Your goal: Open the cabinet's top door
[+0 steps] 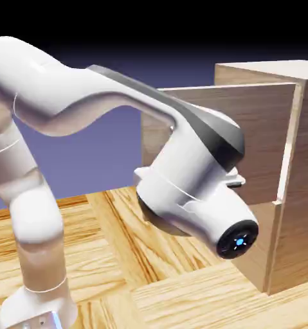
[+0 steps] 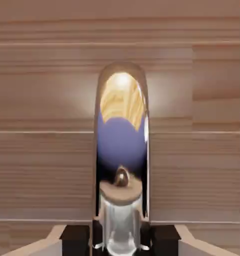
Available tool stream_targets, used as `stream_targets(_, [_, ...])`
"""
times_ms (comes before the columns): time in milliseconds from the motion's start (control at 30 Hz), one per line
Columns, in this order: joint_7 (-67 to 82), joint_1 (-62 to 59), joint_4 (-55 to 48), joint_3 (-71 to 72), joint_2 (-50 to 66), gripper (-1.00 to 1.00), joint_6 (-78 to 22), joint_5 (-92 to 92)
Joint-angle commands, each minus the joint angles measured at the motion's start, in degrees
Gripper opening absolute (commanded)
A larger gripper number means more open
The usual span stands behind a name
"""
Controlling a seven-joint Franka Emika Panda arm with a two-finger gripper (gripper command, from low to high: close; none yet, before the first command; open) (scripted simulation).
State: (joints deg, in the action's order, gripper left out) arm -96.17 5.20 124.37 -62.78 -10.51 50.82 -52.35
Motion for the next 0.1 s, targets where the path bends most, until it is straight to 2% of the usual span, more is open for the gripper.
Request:
stream_targets(0, [1.27,0.17,-1.32,-0.81,2.08,-1.00,-2.00,-0.01])
stream_targets(67, [3.81,0.05,-3.86,-1.94,6.23,-1.00,-5.81,-0.18])
